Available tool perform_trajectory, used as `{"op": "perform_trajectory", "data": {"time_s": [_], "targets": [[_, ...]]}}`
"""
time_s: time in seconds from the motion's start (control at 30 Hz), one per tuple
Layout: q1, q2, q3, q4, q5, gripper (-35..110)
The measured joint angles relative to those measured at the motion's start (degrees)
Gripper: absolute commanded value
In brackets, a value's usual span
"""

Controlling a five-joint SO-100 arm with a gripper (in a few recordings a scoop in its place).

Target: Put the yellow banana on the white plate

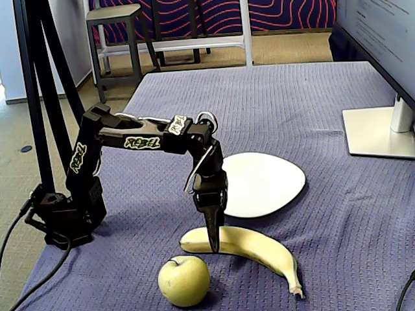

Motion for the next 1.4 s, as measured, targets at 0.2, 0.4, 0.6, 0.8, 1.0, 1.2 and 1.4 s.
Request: {"op": "perform_trajectory", "data": {"time_s": [0.2, 0.4, 0.6, 0.8, 1.0, 1.2, 1.4], "targets": [[0.2, -1.8, -1.5, 0.0, 0.1, 42], [0.2, -4.4, -3.3, -0.5, 0.4, 33], [0.2, -5.4, -3.4, -1.1, 0.4, 30], [0.4, -5.9, -2.3, -2.0, 0.4, 17], [0.9, -6.0, -1.3, -3.5, 0.4, 0], [1.5, -6.0, -1.3, -3.7, -0.2, 0], [1.5, -5.8, -1.3, -3.8, -0.7, 0]]}}
